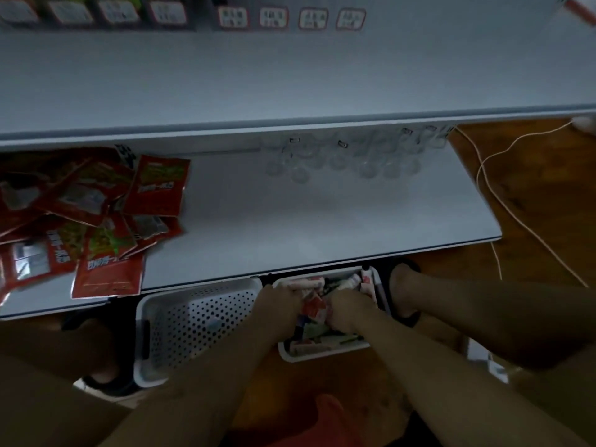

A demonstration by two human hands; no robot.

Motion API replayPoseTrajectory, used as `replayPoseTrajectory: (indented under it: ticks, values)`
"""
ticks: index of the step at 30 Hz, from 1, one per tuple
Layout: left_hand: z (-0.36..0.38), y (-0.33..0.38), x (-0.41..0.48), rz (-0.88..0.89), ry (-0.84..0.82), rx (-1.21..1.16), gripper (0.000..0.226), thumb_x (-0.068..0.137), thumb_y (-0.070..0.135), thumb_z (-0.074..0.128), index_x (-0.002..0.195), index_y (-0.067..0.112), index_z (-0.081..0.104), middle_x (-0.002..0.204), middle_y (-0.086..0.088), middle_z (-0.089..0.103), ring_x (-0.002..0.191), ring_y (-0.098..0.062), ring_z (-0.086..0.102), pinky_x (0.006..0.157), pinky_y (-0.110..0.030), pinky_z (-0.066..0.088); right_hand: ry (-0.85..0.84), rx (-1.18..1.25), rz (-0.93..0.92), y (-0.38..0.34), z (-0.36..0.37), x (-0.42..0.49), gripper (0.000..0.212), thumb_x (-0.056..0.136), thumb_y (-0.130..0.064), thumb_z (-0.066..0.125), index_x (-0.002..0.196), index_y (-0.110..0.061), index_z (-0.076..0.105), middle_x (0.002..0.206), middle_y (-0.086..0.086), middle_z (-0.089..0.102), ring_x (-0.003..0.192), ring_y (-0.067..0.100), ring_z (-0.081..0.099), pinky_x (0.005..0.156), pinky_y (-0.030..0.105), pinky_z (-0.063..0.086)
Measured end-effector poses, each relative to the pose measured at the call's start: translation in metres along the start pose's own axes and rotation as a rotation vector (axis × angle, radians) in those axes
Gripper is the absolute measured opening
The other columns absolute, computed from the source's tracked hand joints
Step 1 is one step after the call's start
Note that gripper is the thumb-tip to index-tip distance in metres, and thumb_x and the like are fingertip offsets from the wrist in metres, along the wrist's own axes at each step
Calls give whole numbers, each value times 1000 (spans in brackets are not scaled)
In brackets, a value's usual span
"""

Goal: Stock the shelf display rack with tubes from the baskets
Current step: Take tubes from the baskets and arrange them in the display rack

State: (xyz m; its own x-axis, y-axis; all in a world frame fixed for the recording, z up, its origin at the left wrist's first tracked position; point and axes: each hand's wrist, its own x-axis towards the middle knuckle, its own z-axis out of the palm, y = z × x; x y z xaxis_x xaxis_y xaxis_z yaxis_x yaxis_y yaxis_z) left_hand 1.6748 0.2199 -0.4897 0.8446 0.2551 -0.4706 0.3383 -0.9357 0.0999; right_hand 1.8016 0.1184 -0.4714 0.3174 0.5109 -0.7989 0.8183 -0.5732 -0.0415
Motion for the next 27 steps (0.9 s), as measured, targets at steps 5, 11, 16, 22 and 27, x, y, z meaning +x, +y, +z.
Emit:
replayPoseTrajectory:
  ticks: [5,11,16,22,27]
  values:
    - [32,-4,11,-36,15,-37,61,81,42,65,135,19,46,127,-8,53,117,-26,46,92,-40,34,-1,99,11,4,18,26,27,92,-17,51,116,-7,57,100,12,62,83,27,61,76,33,52]
    - [34,1,22,-58,13,-41,28,77,25,69,103,16,63,92,-6,65,85,-24,58,71,-32,30,117,24,-51,15,27,33,58,89,-23,57,141,-13,33,112,15,63,91,31,63,67,34,50]
    - [39,3,37,-67,19,5,37,33,21,86,63,20,65,49,3,55,44,-16,51,56,-26,27,130,-89,-37,10,30,33,55,97,-18,45,146,-10,22,123,15,60,108,32,60,89,41,47]
    - [34,1,34,-69,-6,54,20,85,21,56,104,16,56,100,-3,64,91,-23,58,81,-31,30,67,15,-30,11,19,29,46,93,-23,55,133,-7,42,122,14,60,109,30,58,92,39,45]
    - [24,0,25,-45,-4,-5,17,84,24,57,100,18,60,101,-1,65,91,-23,59,81,-34,33,-121,132,8,17,0,22,19,88,-32,58,83,-14,59,89,9,61,80,23,59,68,29,47]
